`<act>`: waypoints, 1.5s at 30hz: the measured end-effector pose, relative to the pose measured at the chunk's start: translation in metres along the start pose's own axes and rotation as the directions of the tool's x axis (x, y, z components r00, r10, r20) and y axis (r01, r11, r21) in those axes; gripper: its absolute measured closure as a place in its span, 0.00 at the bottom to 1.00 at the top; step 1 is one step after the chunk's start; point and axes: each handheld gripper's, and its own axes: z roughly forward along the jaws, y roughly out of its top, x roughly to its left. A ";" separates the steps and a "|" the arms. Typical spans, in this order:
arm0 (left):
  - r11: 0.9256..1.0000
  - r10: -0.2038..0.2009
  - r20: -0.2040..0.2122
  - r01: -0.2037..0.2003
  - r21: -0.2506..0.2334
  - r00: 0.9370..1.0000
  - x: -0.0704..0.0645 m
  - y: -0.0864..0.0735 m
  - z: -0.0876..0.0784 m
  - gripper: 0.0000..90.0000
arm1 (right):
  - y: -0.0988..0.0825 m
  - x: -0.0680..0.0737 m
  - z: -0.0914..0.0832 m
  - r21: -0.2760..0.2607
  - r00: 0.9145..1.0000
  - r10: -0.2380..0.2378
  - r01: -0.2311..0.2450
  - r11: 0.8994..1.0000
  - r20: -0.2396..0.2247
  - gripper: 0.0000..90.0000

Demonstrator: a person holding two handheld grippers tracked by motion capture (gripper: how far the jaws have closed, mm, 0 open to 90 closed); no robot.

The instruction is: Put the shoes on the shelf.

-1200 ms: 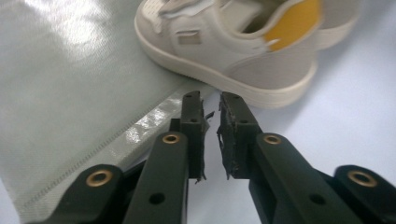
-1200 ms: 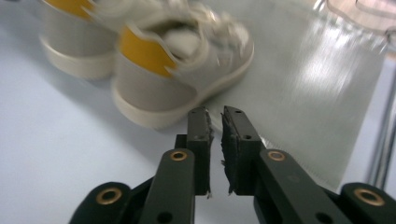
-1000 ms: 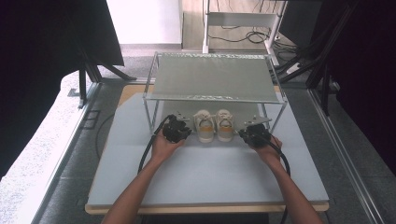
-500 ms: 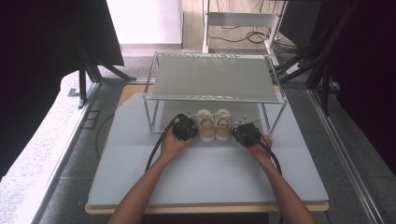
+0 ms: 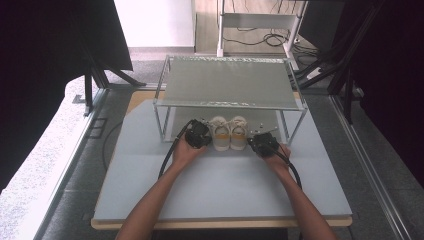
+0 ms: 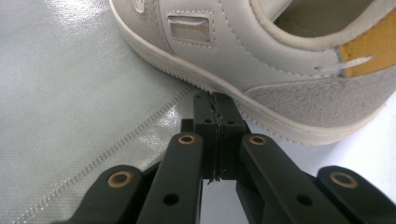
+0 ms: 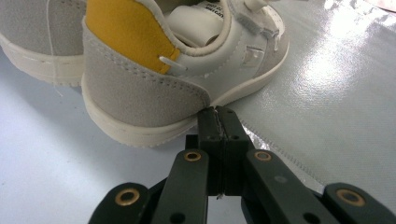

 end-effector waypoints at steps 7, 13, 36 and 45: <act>0.999 -0.028 0.025 0.029 -0.030 0.999 0.003 -0.006 -0.002 0.93 | -0.003 -0.002 -0.004 -0.014 0.999 0.017 -0.018 1.000 -0.045 0.95; 0.999 -0.049 0.048 0.050 -0.018 0.998 0.001 -0.013 -0.003 0.86 | -0.007 0.006 -0.021 -0.027 0.996 -0.040 0.038 0.999 -0.075 0.92; 0.996 0.008 0.090 0.001 -0.091 0.996 -0.027 -0.008 -0.035 0.81 | 0.002 0.021 -0.022 -0.100 0.991 -0.034 0.021 0.995 -0.130 0.94; 0.996 0.015 0.092 -0.007 -0.088 0.996 -0.025 -0.006 -0.032 0.80 | 0.007 0.015 -0.010 -0.123 0.995 0.013 -0.025 0.992 -0.099 0.95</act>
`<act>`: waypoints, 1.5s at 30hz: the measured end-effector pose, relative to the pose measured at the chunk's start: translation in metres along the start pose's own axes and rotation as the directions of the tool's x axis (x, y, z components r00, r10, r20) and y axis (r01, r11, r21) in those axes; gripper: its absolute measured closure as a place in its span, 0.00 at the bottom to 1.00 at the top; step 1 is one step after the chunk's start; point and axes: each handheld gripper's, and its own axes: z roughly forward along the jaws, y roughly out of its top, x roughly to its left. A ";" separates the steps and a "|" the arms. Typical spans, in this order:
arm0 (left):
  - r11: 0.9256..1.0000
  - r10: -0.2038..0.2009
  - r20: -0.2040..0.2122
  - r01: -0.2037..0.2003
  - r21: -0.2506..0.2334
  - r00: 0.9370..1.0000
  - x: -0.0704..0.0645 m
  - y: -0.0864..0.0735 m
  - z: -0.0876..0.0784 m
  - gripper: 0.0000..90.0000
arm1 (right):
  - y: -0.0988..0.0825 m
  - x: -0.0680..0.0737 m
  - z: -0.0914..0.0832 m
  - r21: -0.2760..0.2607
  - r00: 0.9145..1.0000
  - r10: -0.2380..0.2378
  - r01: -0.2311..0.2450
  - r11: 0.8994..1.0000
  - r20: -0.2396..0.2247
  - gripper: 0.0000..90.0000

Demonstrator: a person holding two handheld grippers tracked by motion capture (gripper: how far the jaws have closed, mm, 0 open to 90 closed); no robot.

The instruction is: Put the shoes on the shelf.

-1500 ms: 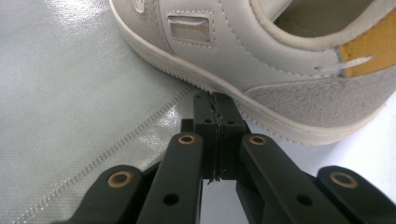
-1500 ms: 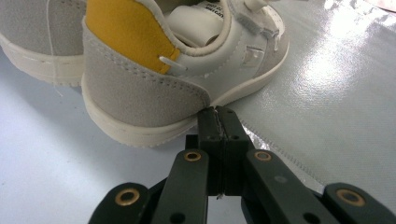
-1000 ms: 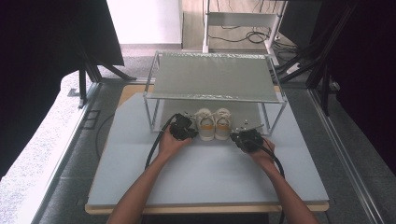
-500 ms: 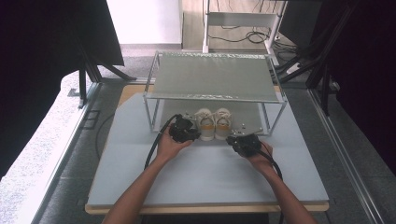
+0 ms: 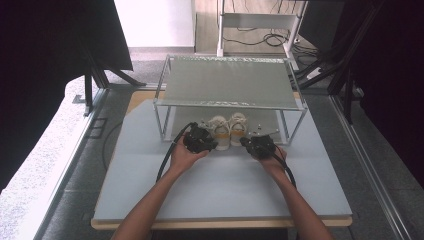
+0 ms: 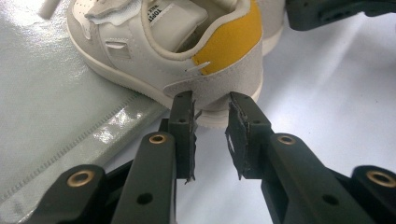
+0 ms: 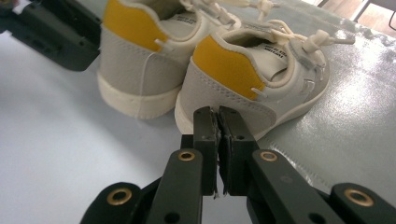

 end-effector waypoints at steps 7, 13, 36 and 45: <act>1.000 -0.004 -0.005 0.004 0.001 1.000 0.001 0.001 0.001 0.78 | 0.003 -0.002 0.011 -0.012 0.999 0.022 -0.022 1.000 0.027 0.94; 0.999 -0.034 -0.040 0.034 0.002 0.999 0.008 0.006 0.006 0.79 | 0.001 0.000 0.012 0.000 1.000 0.012 -0.012 1.000 0.005 0.94; 0.997 -0.069 -0.093 0.067 -0.025 0.993 0.032 0.016 0.029 0.77 | -0.003 0.003 0.016 0.019 1.000 -0.016 0.016 1.000 -0.003 0.93; 0.997 -0.075 -0.090 0.073 -0.029 0.993 0.032 0.016 0.029 0.78 | -0.003 0.001 0.021 0.017 1.000 -0.013 0.012 1.000 0.027 0.93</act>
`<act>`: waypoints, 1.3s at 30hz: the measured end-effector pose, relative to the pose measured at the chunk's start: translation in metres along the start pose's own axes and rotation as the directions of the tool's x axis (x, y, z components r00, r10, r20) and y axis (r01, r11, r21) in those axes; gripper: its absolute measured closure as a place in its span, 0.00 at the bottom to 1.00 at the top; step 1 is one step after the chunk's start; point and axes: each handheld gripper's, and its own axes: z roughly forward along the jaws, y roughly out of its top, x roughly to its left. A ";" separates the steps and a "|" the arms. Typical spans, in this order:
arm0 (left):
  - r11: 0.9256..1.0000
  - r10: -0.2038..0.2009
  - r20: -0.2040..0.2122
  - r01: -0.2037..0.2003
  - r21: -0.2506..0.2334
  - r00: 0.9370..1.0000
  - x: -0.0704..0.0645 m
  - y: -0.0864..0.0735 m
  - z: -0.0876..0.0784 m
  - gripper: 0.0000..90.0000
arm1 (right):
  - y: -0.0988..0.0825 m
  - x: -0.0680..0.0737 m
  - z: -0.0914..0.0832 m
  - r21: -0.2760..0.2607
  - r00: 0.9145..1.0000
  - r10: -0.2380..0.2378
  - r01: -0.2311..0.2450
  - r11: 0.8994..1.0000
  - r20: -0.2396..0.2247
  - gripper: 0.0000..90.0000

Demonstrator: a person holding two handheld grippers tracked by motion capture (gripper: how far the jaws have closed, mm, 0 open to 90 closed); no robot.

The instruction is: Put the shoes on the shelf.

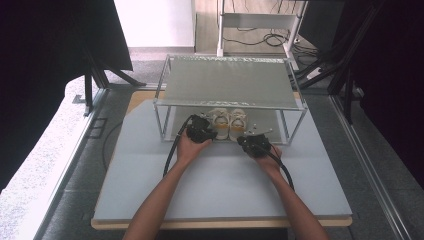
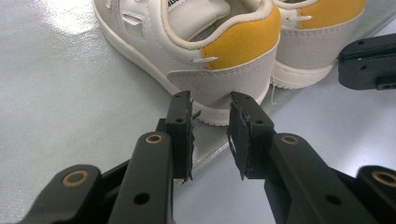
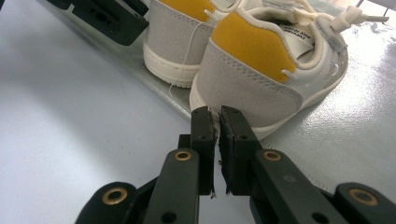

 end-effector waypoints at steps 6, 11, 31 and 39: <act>1.000 -0.005 0.000 0.005 0.001 1.000 -0.001 0.001 0.001 0.77 | -0.001 0.001 0.000 -0.001 1.000 0.001 -0.001 1.000 -0.005 0.91; 1.000 0.011 0.010 -0.011 0.007 1.000 0.000 -0.004 0.002 0.72 | -0.002 0.005 0.002 0.013 1.000 -0.019 0.020 1.000 -0.018 0.89; 0.994 -0.018 0.076 0.026 -0.106 0.997 -0.036 -0.056 -0.049 0.46 | -0.031 0.013 -0.053 -0.109 0.996 0.030 -0.038 0.993 -0.080 0.62; 0.992 0.019 0.054 -0.012 -0.127 0.998 -0.045 -0.085 -0.071 0.44 | -0.050 0.017 -0.079 -0.124 0.997 0.019 -0.028 0.992 -0.076 0.60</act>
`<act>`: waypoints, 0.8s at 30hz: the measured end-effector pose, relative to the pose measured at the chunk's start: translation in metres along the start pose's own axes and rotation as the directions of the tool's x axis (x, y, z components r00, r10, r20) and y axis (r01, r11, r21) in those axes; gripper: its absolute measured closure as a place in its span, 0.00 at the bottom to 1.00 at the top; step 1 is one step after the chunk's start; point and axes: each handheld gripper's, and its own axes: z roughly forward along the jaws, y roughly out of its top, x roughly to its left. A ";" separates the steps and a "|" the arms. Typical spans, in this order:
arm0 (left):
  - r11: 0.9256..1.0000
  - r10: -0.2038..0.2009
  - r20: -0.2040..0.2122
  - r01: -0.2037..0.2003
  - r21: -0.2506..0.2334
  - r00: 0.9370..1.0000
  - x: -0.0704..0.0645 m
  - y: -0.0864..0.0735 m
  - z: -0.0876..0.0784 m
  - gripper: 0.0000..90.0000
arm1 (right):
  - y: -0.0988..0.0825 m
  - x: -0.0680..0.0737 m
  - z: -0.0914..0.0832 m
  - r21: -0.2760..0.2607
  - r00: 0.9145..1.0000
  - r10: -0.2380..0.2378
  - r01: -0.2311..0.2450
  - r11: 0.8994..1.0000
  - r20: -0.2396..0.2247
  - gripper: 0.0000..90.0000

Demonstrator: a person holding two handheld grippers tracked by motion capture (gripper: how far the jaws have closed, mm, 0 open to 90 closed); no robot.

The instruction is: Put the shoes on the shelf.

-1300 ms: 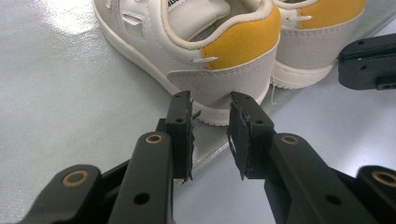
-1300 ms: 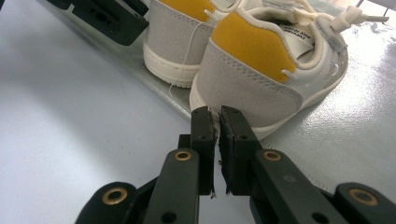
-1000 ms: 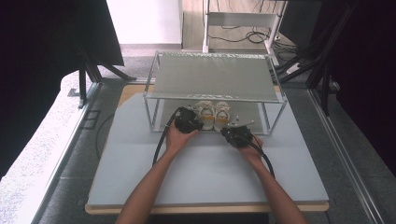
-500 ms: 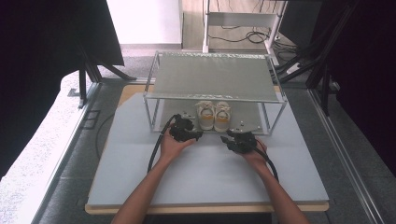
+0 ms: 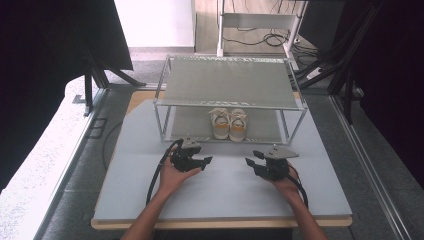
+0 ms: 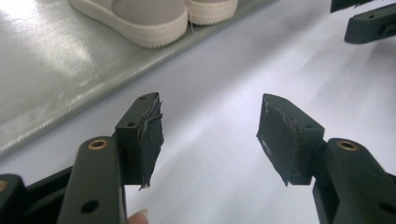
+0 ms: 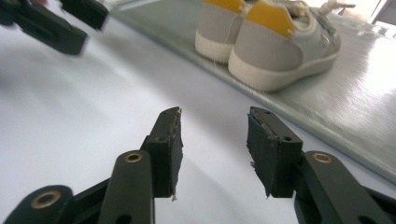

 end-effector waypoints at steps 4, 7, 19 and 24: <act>1.000 0.003 -0.008 -0.003 -0.015 1.000 -0.003 -0.018 -0.014 0.43 | -0.011 0.004 -0.014 0.007 1.000 -0.001 0.001 1.000 0.007 0.59; 1.000 0.020 -0.025 -0.020 0.004 0.999 -0.005 -0.029 -0.022 0.42 | -0.022 0.006 -0.022 0.029 1.000 -0.011 0.011 1.000 0.013 0.58; 1.000 -0.025 -0.048 0.025 -0.007 0.999 0.005 -0.050 -0.043 0.42 | -0.046 0.016 -0.059 -0.006 1.000 -0.009 0.009 1.000 0.030 0.58; 1.000 -0.028 -0.048 0.028 0.003 0.998 0.004 -0.052 -0.041 0.42 | -0.046 0.014 -0.059 -0.028 0.999 -0.018 0.019 0.999 0.026 0.57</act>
